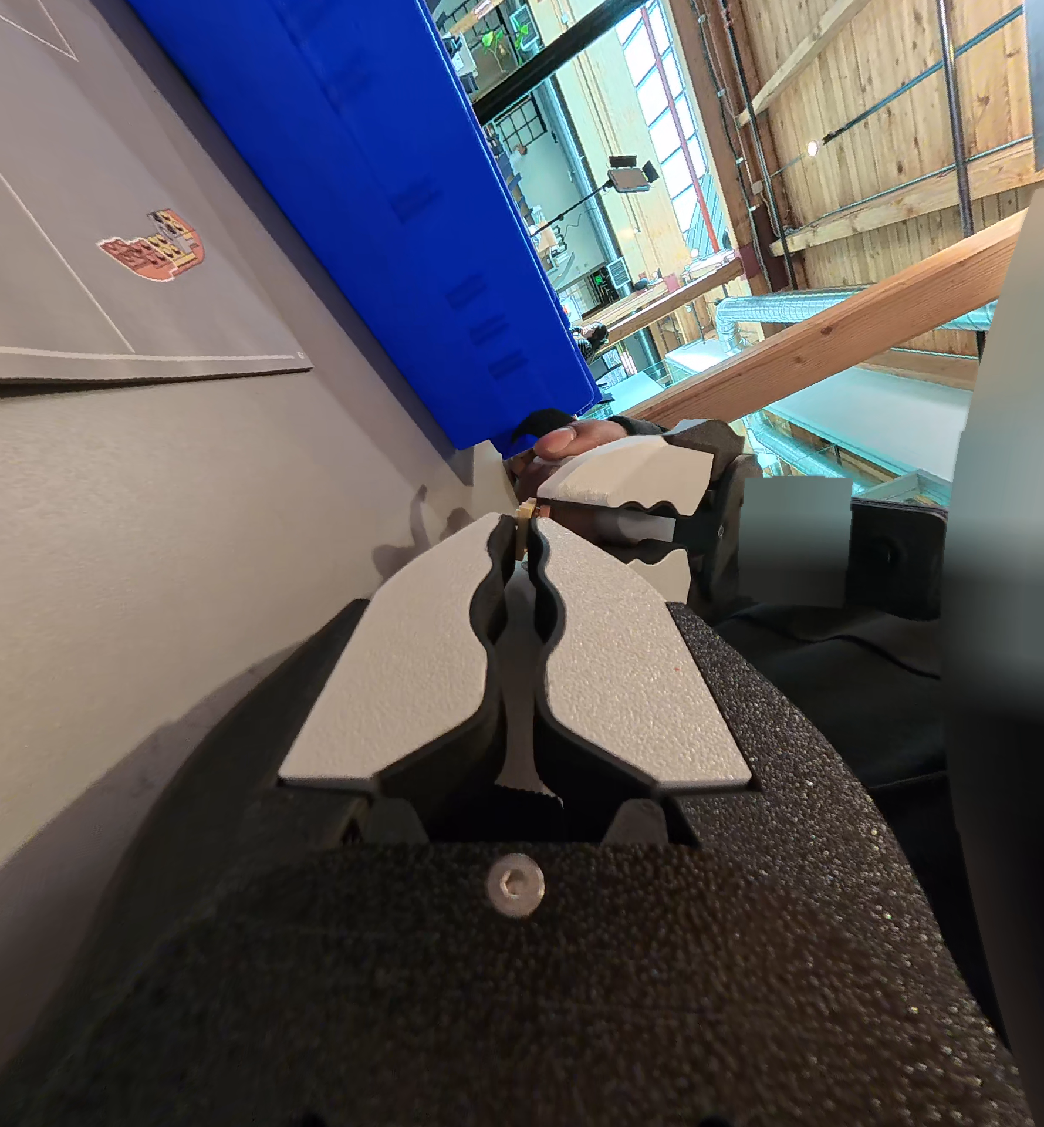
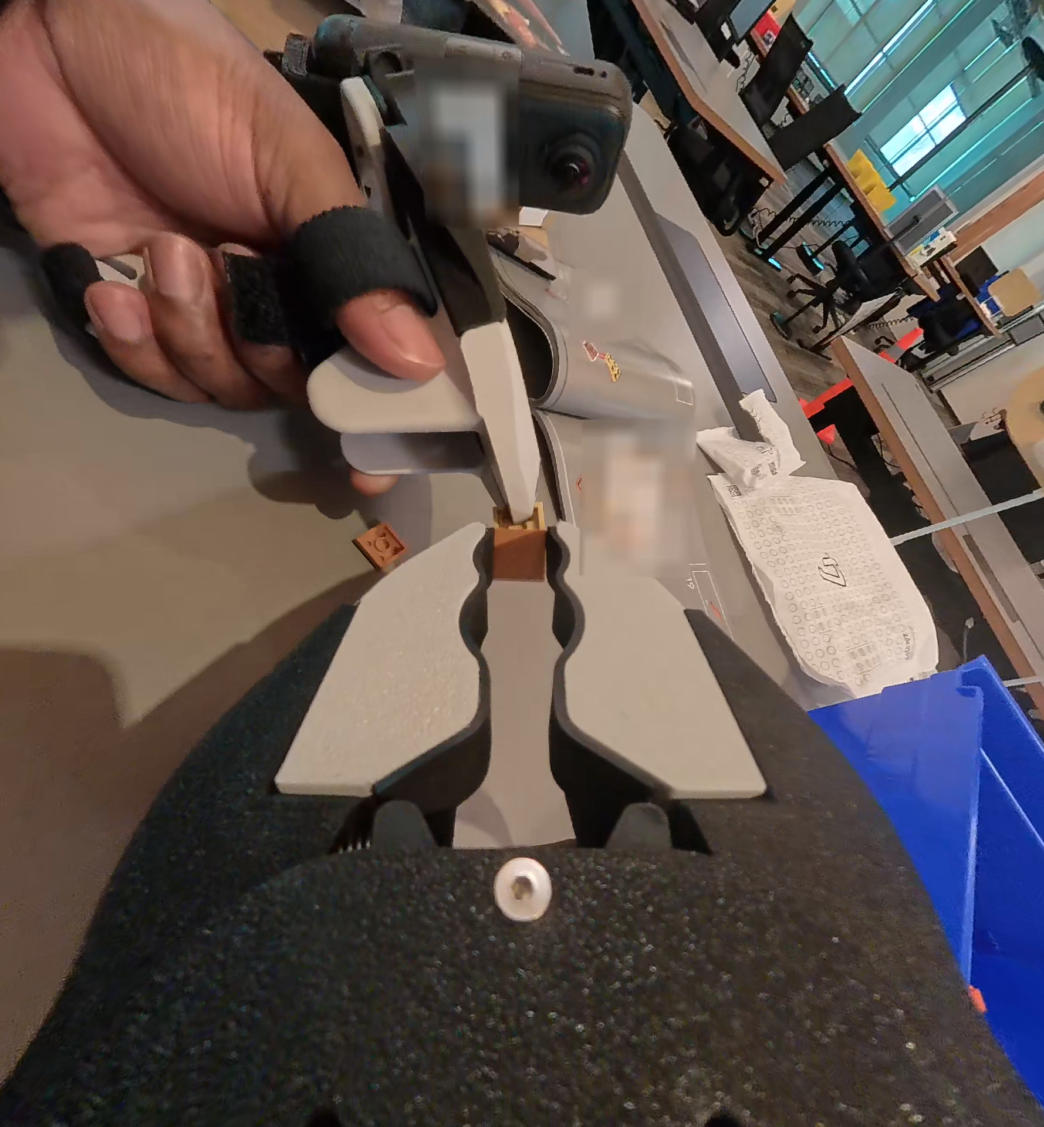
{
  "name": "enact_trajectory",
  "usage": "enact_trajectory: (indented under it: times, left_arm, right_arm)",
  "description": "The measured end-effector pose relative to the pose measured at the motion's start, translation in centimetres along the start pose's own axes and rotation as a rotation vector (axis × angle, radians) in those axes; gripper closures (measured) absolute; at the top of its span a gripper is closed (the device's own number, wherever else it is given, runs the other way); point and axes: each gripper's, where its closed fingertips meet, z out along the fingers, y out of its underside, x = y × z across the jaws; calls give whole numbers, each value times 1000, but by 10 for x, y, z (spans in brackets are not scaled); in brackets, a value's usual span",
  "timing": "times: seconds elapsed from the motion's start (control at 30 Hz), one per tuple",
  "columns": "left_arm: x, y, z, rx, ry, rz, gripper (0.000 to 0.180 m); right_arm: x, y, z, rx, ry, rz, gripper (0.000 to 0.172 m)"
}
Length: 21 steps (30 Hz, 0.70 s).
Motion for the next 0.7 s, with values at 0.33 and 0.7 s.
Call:
enact_trajectory:
  times: [0.33, 0.7]
  left_arm:
    - [0, 3, 1, -18, 1, -5, 176]
    - [0, 5, 2, -34, -3, -1, 177]
  right_arm:
    - [-1, 1, -1, -3, -11, -14, 156]
    - [-4, 2, -1, -15, -27, -34, 156]
